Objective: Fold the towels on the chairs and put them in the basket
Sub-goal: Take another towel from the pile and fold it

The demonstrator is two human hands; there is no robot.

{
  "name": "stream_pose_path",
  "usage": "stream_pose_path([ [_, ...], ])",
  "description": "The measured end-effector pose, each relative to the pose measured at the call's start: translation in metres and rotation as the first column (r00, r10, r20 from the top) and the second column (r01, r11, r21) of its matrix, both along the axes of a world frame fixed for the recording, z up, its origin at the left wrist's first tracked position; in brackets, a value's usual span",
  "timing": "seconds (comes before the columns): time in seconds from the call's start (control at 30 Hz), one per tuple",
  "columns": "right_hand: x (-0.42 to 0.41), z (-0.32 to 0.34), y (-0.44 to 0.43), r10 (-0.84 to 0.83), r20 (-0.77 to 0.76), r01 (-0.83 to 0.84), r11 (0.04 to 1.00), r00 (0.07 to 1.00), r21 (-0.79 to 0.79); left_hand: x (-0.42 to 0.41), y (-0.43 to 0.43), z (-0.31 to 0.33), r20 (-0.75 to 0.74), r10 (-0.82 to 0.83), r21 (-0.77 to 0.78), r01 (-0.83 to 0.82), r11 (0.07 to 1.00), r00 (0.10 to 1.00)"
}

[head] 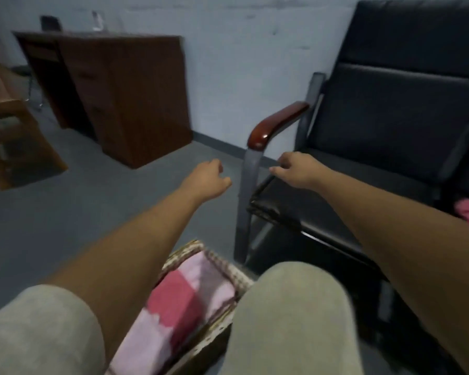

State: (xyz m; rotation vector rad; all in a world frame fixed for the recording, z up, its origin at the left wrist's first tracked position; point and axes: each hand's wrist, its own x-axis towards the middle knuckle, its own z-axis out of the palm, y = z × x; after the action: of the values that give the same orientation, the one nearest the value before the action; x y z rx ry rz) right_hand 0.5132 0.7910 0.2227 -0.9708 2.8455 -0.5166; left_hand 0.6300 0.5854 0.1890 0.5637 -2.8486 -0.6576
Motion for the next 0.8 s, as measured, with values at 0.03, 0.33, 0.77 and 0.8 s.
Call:
stream_pose_path([
  [0.03, -0.010, 0.014, 0.032, -0.059, -0.008, 0.059, 0.998, 0.998, -0.028, -0.020, 0.027, 0.012, -0.030, -0.043, 0.009, 0.044, 0.999, 0.999],
  [0.33, -0.049, 0.021, 0.287, -0.491, -0.049, 0.480, 0.865, 0.870, -0.147, -0.135, 0.257, 0.033, -0.124, -0.412, 0.092, 0.424, 0.901, 0.903],
  [0.77, -0.052, -0.115, 0.456, -0.686, 0.008, 0.673, 0.715, 0.727, 0.190, -0.198, 0.484, -0.096, 0.128, -0.791, 0.268, 0.747, 0.609, 0.599],
  [0.8, -0.054, -0.123, 0.460, -0.667, -0.013, 0.653, 0.725, 0.745, 0.220, -0.199, 0.491, -0.106, 0.154, -0.802, 0.263, 0.758, 0.597, 0.578],
])
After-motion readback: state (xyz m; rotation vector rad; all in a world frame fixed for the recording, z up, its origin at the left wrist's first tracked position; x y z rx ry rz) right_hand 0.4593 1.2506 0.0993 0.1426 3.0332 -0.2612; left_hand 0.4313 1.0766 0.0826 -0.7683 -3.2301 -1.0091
